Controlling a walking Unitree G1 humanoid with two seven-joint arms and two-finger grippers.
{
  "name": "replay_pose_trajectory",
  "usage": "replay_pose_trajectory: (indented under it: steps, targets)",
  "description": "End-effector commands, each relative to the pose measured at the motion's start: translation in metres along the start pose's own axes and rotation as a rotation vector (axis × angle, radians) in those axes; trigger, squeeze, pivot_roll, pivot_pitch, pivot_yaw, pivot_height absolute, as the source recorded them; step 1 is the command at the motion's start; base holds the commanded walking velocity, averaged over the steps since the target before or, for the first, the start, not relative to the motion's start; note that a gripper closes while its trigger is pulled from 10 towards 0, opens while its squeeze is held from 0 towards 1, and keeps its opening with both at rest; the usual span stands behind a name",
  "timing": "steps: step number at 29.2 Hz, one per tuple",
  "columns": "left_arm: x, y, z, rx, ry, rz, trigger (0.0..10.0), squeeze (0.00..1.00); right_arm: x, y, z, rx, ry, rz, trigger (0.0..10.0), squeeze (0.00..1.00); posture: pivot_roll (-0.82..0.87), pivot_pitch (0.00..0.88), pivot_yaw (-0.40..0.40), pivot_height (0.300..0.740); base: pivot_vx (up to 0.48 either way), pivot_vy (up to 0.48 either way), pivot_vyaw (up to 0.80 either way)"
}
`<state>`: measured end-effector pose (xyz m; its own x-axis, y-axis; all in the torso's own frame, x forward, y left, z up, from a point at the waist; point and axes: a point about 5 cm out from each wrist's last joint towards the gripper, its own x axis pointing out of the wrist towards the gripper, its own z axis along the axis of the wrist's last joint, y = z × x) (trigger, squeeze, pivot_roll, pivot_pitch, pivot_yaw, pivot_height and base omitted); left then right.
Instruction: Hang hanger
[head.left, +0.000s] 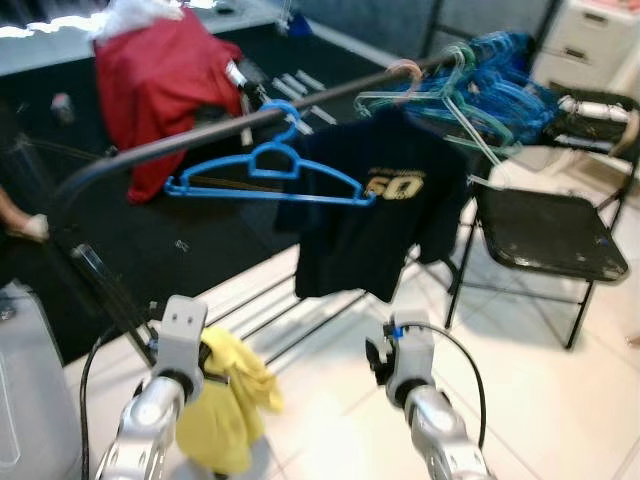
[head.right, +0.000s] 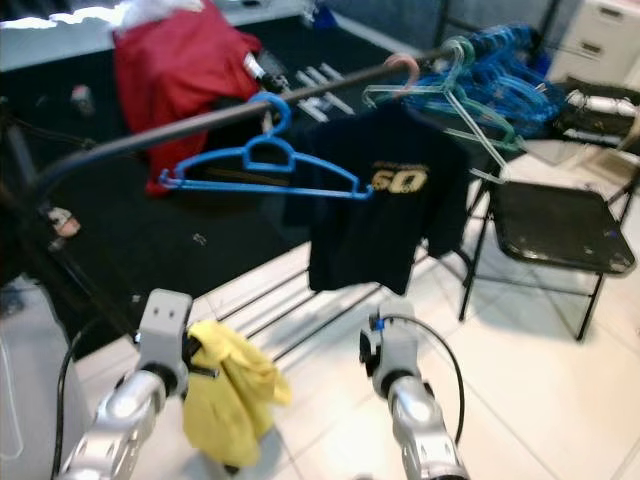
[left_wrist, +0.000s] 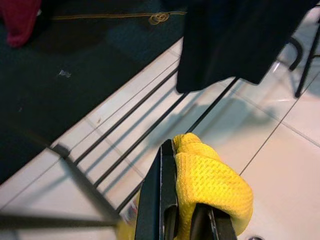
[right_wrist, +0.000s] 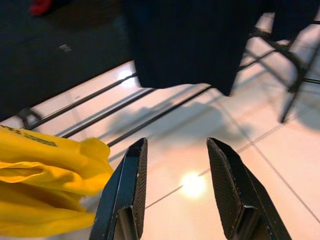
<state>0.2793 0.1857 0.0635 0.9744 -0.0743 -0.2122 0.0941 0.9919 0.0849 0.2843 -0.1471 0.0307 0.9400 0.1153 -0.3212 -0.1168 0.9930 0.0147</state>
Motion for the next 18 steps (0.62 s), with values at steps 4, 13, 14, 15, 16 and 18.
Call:
replay_pose_trajectory:
  steps: [4,13,14,15,16,18]
  targets:
    - [-0.002,-0.002,-0.005,0.014,-0.002,0.003,10.0,0.0,0.002,-0.007,-0.006,0.014,0.039,-0.017,10.0,0.0,-0.05,0.117,-0.003,0.74,0.0,0.0,-0.8]
    - [0.003,-0.004,-0.009,-0.001,0.014,0.002,10.0,0.0,0.007,-0.019,0.006,-0.009,0.009,-0.056,10.0,0.0,-0.07,0.125,-0.001,0.74,0.0,0.0,-0.8]
    - [0.004,-0.007,-0.008,0.013,0.013,-0.018,10.0,0.0,0.007,-0.02,0.007,-0.004,0.006,-0.058,10.0,0.0,-0.07,0.125,-0.003,0.74,0.0,0.0,-0.8]
    - [0.004,-0.007,-0.008,0.013,0.013,-0.018,10.0,0.0,0.007,-0.02,0.007,-0.004,0.006,-0.058,10.0,0.0,-0.07,0.125,-0.003,0.74,0.0,0.0,-0.8]
    - [0.006,-0.01,-0.008,0.038,0.013,-0.029,10.0,0.0,0.007,-0.019,0.005,-0.005,0.012,-0.05,10.0,0.0,-0.06,0.113,0.0,0.74,0.0,0.0,-0.8]
    - [0.006,-0.009,-0.007,0.026,0.008,-0.017,10.0,0.0,0.006,-0.017,0.001,-0.012,0.022,-0.043,10.0,0.0,-0.06,0.1,0.001,0.74,0.0,0.0,-0.8]
